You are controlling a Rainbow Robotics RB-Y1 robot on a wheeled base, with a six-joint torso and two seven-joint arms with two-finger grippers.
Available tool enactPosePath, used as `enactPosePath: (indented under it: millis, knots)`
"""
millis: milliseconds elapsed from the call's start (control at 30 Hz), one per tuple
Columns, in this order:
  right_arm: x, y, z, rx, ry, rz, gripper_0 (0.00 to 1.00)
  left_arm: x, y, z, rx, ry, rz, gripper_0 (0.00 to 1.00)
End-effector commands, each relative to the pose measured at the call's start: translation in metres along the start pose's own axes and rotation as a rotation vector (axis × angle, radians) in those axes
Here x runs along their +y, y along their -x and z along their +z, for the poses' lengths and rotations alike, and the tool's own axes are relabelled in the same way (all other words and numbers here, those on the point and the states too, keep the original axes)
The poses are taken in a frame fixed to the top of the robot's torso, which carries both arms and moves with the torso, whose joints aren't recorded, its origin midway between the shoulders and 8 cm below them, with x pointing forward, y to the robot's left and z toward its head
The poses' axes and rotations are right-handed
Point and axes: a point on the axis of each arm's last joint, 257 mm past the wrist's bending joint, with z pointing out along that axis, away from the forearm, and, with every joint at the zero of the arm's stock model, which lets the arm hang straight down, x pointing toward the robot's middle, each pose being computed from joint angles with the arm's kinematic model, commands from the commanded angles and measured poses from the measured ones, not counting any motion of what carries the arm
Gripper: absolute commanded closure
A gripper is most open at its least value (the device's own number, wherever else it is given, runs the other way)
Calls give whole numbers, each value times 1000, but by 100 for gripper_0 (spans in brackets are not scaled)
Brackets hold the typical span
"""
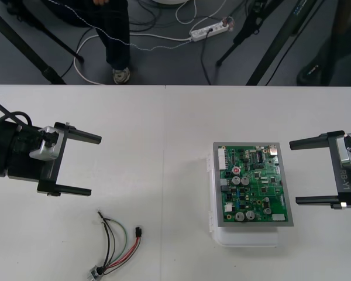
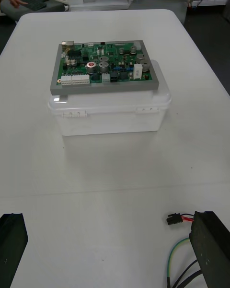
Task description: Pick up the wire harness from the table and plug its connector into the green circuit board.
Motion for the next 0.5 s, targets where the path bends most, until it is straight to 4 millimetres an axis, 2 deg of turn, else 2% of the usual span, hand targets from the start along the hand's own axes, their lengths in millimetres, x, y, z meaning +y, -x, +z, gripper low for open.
enactPosePath:
  millis: [33, 500]
  knots:
    - [11, 3, 7, -1, 25, -51, 0, 7, 14, -7, -14, -3, 2, 0]
    - [11, 3, 7, -1, 25, -51, 0, 7, 14, -7, -14, -3, 2, 0]
